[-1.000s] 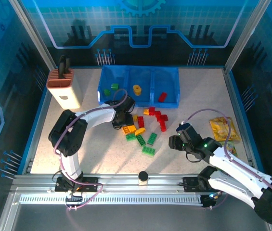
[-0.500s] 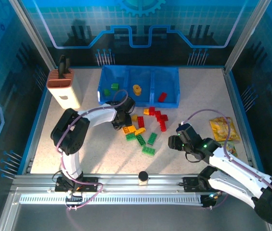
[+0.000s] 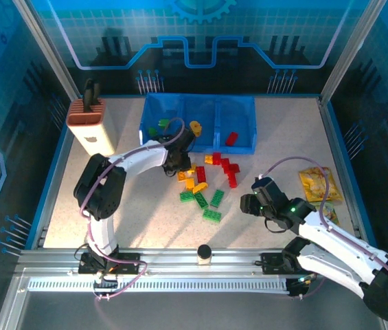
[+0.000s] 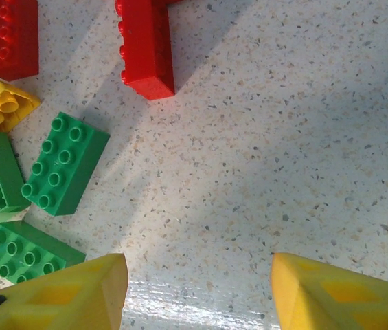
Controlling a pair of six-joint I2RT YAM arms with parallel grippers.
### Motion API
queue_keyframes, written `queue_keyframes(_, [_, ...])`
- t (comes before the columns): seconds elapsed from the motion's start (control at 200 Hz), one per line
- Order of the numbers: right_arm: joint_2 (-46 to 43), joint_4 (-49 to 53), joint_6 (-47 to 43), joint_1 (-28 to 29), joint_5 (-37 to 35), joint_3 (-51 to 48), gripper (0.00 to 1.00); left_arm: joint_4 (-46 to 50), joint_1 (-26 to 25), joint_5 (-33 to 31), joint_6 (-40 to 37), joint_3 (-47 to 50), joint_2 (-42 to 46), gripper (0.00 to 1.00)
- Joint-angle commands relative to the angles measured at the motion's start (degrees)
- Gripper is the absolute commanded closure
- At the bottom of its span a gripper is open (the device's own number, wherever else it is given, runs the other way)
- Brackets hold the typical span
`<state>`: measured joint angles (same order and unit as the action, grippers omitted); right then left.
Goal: Sort the legos into containers by color
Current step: Pick up the lego from the center of the table, then place the lego in the container.
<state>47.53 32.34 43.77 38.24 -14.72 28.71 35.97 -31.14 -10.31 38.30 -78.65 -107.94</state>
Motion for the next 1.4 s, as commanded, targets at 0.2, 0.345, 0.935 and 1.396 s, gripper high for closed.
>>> queue_keyframes(0.2, [-2.7,1.4,2.0,1.0,0.4,-1.5,0.41,1.5,2.7,-0.1,-9.9,-20.9,-2.5,0.71])
queue_keyframes(0.345, [-3.7,3.4,1.6,1.3,0.3,0.0,0.41,0.8,4.7,1.2,-11.3,-29.4,-9.3,0.71])
queue_keyframes(0.935, [-6.2,5.0,2.3,1.9,0.9,-0.1,0.41,-5.6,5.2,4.5,-17.3,-41.8,-22.6,0.46])
queue_keyframes(1.396, [-2.6,0.9,2.8,2.6,1.8,-0.9,0.41,-3.0,1.2,-2.2,-18.5,-27.2,-2.6,0.29])
